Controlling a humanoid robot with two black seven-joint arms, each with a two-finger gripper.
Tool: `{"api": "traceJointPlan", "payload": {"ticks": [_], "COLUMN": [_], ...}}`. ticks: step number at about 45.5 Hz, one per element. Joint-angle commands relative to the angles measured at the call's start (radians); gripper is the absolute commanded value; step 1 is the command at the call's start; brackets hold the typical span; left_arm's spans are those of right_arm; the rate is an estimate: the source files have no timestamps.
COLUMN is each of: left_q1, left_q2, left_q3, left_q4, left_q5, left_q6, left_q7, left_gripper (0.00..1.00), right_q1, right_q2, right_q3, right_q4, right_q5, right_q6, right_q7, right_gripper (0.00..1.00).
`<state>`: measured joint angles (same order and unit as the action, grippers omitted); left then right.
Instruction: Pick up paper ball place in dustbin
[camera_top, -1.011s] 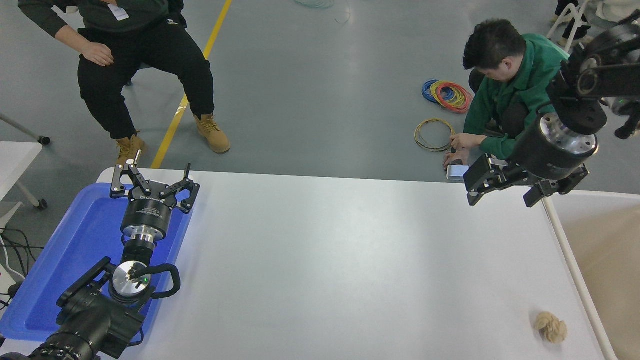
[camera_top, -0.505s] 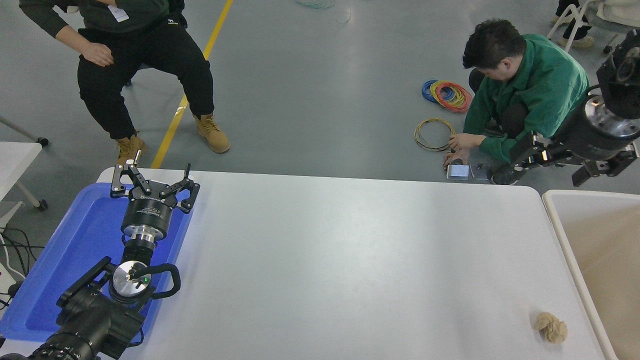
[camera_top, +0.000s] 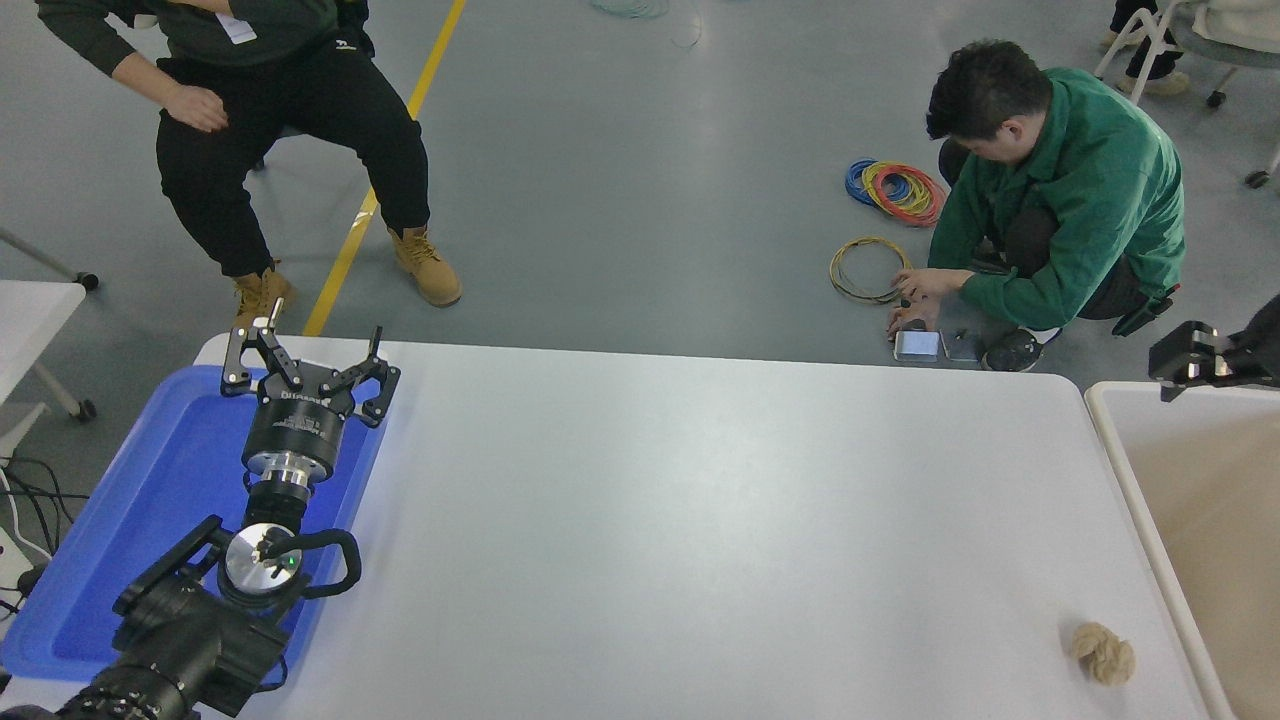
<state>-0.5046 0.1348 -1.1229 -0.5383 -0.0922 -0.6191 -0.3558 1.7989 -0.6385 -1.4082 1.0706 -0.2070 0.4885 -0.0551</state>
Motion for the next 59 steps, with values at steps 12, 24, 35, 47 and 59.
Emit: {"api": "traceJointPlan", "payload": {"ticks": [12, 24, 35, 47, 59], "left_q1": [0.000, 0.000, 0.000, 0.000, 0.000], "left_q2": [-0.001, 0.000, 0.000, 0.000, 0.000], "left_q3": [0.000, 0.000, 0.000, 0.000, 0.000], "left_q4": [0.000, 0.000, 0.000, 0.000, 0.000], "left_q5": [0.000, 0.000, 0.000, 0.000, 0.000], "left_q6": [-0.001, -0.001, 0.001, 0.001, -0.001], "left_q7": [0.000, 0.000, 0.000, 0.000, 0.000], "left_gripper": [1.00, 1.00, 1.00, 1.00, 1.00], "right_q1": [-0.260, -0.387, -0.498, -0.544, -0.613], "right_q2": [-0.162, -0.165, -0.156, -0.128, -0.098], "right_q3": [0.175, 0.313, 0.399, 0.431, 0.500], "right_q4": [0.023, 0.026, 0.020, 0.009, -0.003], "right_q5": [-0.002, -0.002, -0.005, -0.006, -0.014], "right_q6": [-0.082, -0.088, -0.133, -0.168, -0.209], "right_q7": [0.003, 0.003, 0.004, 0.004, 0.004], "right_gripper": [1.00, 1.00, 1.00, 1.00, 1.00]}}
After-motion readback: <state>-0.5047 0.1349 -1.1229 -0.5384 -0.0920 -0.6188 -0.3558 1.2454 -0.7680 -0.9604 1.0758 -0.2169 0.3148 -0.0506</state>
